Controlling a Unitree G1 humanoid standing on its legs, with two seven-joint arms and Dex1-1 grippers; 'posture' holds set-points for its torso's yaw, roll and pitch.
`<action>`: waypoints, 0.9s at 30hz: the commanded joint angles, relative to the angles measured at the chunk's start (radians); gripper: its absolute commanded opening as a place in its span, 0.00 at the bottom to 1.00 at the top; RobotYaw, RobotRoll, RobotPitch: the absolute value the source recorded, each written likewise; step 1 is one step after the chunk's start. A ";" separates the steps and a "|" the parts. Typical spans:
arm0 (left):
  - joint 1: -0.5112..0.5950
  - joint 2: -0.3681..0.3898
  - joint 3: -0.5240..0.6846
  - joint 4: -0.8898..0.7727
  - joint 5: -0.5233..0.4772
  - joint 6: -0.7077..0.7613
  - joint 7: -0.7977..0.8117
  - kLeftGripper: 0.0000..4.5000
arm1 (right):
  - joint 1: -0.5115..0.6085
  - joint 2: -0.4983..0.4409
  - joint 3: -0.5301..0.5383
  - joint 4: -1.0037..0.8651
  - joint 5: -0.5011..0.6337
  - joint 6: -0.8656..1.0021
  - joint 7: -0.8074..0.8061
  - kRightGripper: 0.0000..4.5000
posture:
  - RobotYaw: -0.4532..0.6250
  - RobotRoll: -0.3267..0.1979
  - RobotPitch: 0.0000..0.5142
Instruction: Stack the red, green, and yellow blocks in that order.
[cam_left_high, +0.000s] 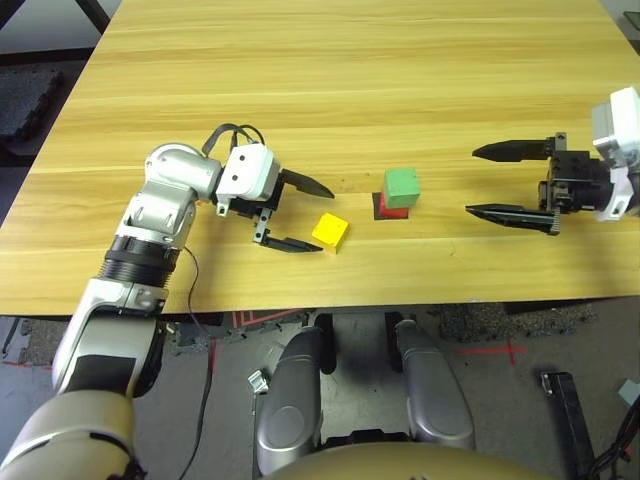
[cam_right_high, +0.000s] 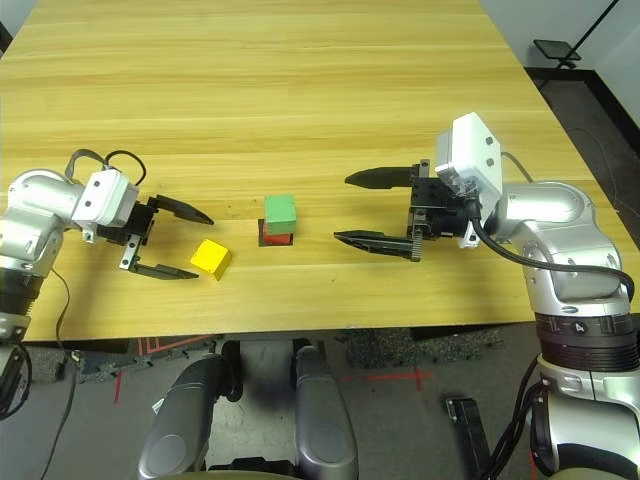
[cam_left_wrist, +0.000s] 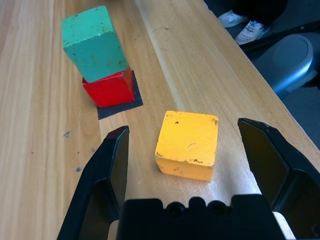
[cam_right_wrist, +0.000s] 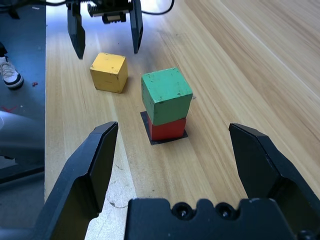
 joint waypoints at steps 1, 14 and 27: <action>-0.007 -0.015 -0.018 0.019 0.015 -0.012 -0.003 0.99 | 0.003 0.000 -0.003 -0.016 0.003 -0.010 -0.001 1.00 | 0.56 0.71 0.52; -0.001 -0.054 -0.036 0.091 0.061 -0.092 0.002 0.99 | 0.003 0.010 0.004 -0.025 0.005 -0.011 -0.011 1.00 | 0.56 0.71 0.53; -0.021 -0.089 -0.045 0.172 0.098 -0.145 0.012 0.99 | -0.007 0.019 0.011 -0.022 0.002 -0.016 -0.013 1.00 | 0.56 0.70 0.53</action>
